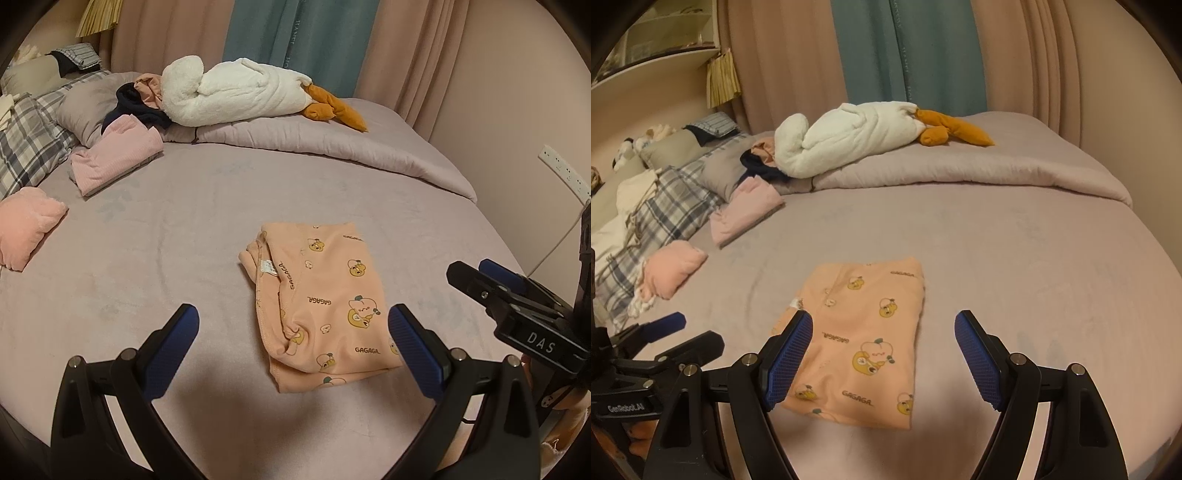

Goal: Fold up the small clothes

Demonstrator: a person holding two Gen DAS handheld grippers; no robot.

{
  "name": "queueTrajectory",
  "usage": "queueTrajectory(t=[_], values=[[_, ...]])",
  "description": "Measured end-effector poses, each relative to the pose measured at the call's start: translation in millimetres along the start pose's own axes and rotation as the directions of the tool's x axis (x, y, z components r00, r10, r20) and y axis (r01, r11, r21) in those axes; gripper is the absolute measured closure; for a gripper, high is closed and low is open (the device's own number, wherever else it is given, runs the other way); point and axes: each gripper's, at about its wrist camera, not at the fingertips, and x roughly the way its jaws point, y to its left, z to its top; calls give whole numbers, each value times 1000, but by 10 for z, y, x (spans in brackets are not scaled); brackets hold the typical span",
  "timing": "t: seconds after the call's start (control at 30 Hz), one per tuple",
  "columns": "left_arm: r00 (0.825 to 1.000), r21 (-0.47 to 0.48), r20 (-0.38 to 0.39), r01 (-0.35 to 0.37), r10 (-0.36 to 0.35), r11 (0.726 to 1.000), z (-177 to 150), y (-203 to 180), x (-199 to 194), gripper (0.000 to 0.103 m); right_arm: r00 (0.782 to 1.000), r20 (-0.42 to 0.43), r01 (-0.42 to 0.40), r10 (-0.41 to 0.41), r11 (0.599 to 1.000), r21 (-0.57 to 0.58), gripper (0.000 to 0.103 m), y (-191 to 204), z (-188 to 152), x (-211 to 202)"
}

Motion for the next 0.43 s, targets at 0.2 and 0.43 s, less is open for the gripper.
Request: queueTrajectory(t=[0.2,0.43], values=[[1000,-7,-2,8,-8,1000,13,-9,3,1,1000,-4,4,-4,1000,11,24,-26,-5,-5],[1000,3,-5,-16,16,1000,-1,-9,36,1,1000,-3,9,-9,1000,14,24,-31,-14,-11]])
